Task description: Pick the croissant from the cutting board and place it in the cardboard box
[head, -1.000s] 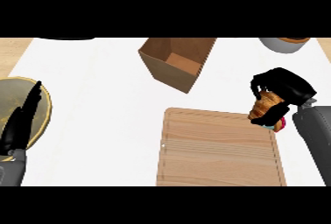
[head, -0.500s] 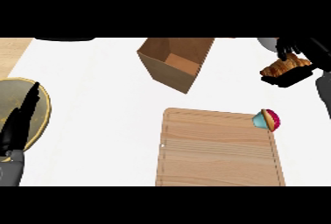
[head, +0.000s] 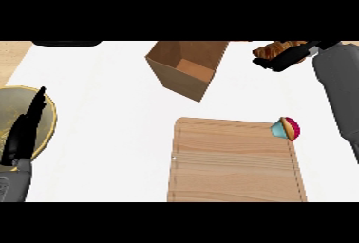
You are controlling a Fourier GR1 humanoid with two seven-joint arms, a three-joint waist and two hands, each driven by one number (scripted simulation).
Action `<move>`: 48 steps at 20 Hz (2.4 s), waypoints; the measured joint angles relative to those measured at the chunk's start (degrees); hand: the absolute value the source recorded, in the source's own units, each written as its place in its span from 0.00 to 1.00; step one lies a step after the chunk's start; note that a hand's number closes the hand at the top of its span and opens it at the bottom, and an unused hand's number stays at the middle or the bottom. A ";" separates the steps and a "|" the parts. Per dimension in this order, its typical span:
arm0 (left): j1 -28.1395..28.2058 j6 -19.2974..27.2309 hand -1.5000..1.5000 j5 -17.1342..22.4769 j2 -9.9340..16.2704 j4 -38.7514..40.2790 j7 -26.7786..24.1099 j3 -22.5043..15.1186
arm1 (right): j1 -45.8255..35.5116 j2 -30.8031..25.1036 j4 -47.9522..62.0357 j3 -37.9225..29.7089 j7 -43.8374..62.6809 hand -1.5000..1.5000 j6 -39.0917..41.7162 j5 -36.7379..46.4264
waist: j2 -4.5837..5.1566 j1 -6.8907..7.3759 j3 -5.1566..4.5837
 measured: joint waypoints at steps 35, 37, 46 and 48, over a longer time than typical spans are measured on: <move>-1.01 -2.49 0.50 -1.18 -1.16 -2.76 0.22 -0.77 | -20.71 22.40 28.82 -6.96 25.28 0.00 -10.77 -3.58 | 1.97 4.22 -0.05; -1.26 -2.42 0.50 -1.36 -1.27 -3.04 0.33 -0.92 | -20.73 22.49 28.84 -7.78 24.63 0.00 -10.95 -4.33 | 2.04 4.44 -0.03; -1.46 -2.64 0.50 -1.42 -0.96 -2.71 0.69 -0.40 | -19.90 21.94 26.07 -14.26 17.43 0.00 -14.56 -10.72 | 1.91 4.11 0.01; -1.29 -2.46 0.50 -1.65 -0.99 -2.79 0.66 -0.42 | -19.68 20.37 25.57 -16.56 16.01 0.00 -13.92 -12.97 | 1.90 3.95 0.03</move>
